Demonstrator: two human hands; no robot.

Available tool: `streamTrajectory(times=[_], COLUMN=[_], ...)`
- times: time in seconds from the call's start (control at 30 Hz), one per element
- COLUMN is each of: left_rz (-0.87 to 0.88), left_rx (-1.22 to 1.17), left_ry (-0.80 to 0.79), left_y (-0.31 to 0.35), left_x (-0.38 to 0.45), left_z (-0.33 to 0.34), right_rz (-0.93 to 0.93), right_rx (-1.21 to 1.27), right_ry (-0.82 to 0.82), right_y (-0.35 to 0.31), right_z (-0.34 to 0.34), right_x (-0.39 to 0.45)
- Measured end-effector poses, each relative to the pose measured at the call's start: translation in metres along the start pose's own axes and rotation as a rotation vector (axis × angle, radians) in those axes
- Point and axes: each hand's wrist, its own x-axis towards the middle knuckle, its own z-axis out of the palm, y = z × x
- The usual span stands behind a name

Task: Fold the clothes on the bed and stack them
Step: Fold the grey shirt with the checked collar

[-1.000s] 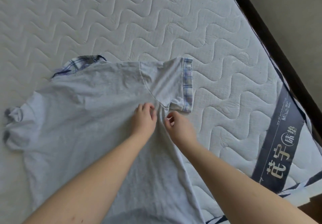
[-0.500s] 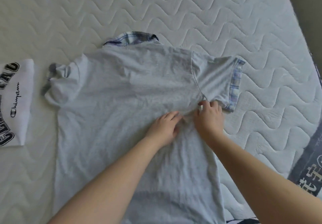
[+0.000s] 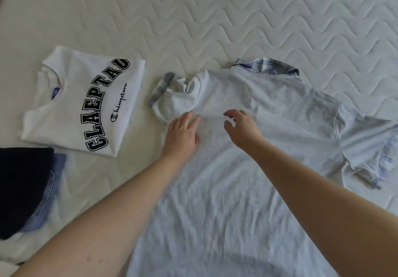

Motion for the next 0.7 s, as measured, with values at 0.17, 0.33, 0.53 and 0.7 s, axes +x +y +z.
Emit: streamTrajectory(times=[0.17, 0.33, 0.53, 0.7], left_rz=[-0.231, -0.472, -0.506, -0.563], left_rx=[-0.083, -0.362, -0.622, -0.872], left_ry=[0.089, 0.036, -0.134, 0.054], left_y=[-0.071, -0.113, -0.129, -0.136], left_x=[0.046, 0.106, 0.124, 0.099], left_z=[-0.015, -0.019, -0.016, -0.027], right_rz=[-0.076, -0.144, -0.144, -0.130], right_rx=[-0.022, -0.073, -0.205, -0.269], right_ry=[-0.018, 0.010, 0.079, 0.037], right_y=[-0.054, -0.085, -0.092, -0.092], right_z=[0.027, 0.051, 0.061, 0.063], right_x=[0.043, 0.077, 0.105, 0.110])
